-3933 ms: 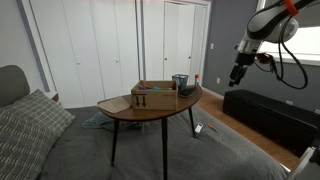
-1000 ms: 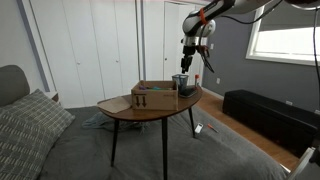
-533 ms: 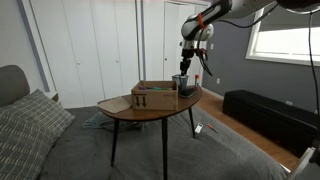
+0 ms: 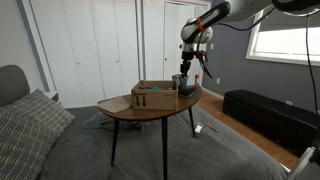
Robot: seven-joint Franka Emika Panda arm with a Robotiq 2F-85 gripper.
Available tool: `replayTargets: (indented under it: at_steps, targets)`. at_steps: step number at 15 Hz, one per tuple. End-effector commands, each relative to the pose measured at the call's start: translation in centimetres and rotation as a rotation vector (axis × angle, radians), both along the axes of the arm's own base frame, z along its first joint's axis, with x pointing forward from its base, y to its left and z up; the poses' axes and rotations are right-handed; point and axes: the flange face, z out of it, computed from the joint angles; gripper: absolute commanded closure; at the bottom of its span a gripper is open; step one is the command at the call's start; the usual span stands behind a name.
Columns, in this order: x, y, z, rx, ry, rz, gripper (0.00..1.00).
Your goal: Remove the blue paper glue stick from the desktop pen and pencil basket and move it into the cardboard box
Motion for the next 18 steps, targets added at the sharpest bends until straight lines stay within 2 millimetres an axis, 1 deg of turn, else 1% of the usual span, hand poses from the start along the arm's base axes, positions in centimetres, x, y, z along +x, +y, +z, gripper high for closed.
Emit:
replayTargets:
  at_steps: [1, 2, 3, 4, 5, 6, 7, 8, 9, 11, 12, 13, 14, 15, 18]
  targets:
    - [0.7, -0.2, -0.3, -0.019, -0.005, 0.011, 0.54]
    - [0.8, -0.2, -0.5, -0.018, -0.003, 0.011, 0.56]
    - [0.8, -0.2, -0.6, -0.018, -0.001, 0.011, 0.55]
    - [0.8, -0.2, -0.7, -0.019, 0.001, 0.011, 0.59]
    - [0.8, -0.2, -0.8, -0.022, 0.004, 0.011, 0.59]
    - [0.8, -0.1, -1.0, -0.024, 0.007, 0.012, 0.63]
    - [0.8, -0.1, -1.1, -0.029, 0.011, 0.012, 0.64]
    - [0.8, -0.1, -1.3, -0.033, 0.014, 0.014, 0.67]
    - [0.8, -0.1, -1.5, -0.040, 0.018, 0.016, 0.66]
    - [0.8, -0.1, -1.8, -0.050, 0.022, 0.020, 0.67]
    - [0.8, 0.0, -1.8, -0.054, 0.021, 0.022, 0.74]
    - [0.8, 0.0, -1.7, -0.057, 0.018, 0.025, 0.83]
    - [0.8, 0.1, -1.4, -0.054, 0.012, 0.027, 0.97]
    - [0.7, 0.2, -1.2, -0.054, 0.006, 0.029, 0.93]
    - [0.5, 1.0, 0.4, -0.048, -0.016, 0.037, 0.93]
